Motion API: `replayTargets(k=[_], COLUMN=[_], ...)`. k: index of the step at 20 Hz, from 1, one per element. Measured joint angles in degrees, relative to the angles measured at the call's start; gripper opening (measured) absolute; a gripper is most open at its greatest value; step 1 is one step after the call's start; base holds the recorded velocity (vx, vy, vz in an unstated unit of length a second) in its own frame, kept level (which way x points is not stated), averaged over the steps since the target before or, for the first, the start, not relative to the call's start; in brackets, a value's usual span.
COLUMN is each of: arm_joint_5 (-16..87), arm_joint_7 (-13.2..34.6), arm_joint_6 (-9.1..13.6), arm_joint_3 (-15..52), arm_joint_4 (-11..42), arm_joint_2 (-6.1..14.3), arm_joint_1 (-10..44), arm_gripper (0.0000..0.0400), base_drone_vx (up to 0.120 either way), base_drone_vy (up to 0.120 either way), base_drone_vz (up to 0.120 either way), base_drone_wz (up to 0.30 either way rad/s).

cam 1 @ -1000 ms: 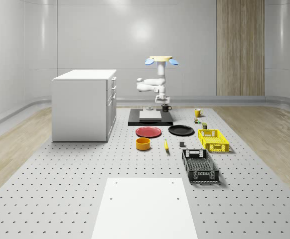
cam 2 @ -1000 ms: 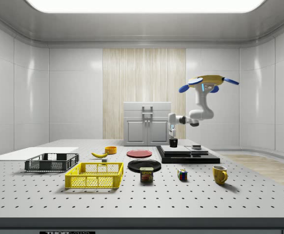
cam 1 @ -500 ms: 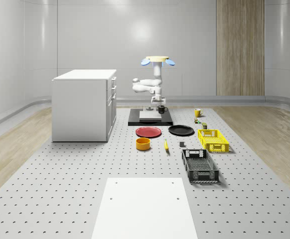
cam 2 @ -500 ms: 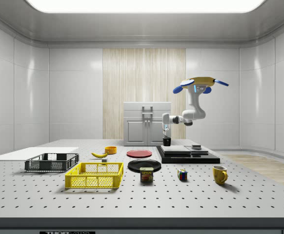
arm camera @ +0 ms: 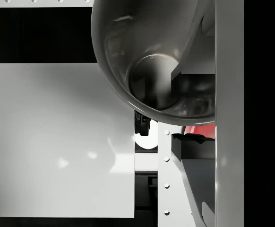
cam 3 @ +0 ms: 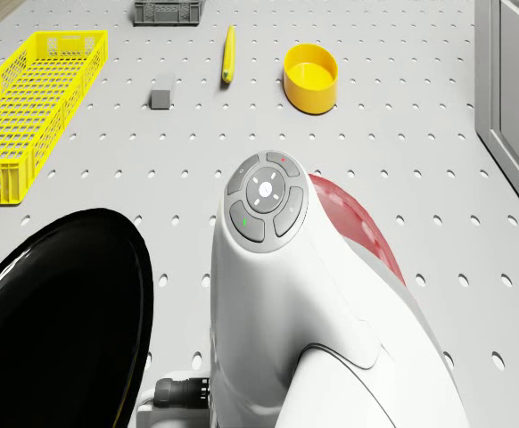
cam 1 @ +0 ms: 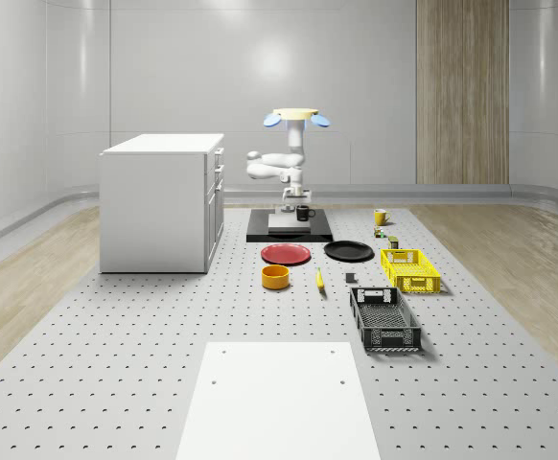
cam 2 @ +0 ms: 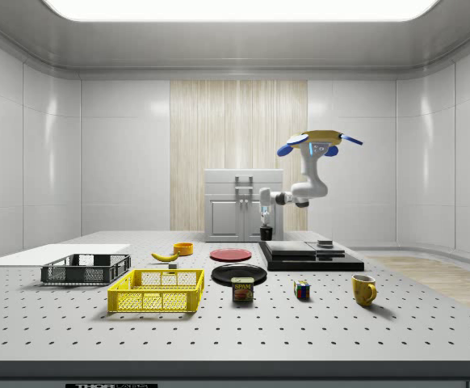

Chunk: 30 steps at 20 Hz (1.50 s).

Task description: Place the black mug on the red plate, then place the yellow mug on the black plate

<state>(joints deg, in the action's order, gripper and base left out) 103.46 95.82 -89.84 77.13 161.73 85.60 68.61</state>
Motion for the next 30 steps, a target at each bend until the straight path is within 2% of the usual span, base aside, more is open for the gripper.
replayTargets(k=[8,18,26,30], arm_joint_5=[-0.27,-0.57,2.91,4.19], arm_joint_7=[0.12,0.26,0.29,0.40], arm_joint_6=[-0.61,-1.28,-3.23,-3.94], arm_joint_3=[0.08,0.15,-3.72,-5.07], arm_joint_4=[-0.03,-0.06,-1.02,-3.13], arm_joint_2=[0.66,1.38,1.90,1.52], arm_joint_1=[0.16,0.33,0.98,2.96], arm_gripper=[0.0110,0.0110,0.0110,0.0110], base_drone_vx=[0.120,0.116,0.000,0.000], base_drone_vy=[-0.115,0.000,0.000,0.000], base_drone_vz=[0.000,0.000,0.000,0.000], base_drone_wz=[0.000,0.000,0.000,0.000])
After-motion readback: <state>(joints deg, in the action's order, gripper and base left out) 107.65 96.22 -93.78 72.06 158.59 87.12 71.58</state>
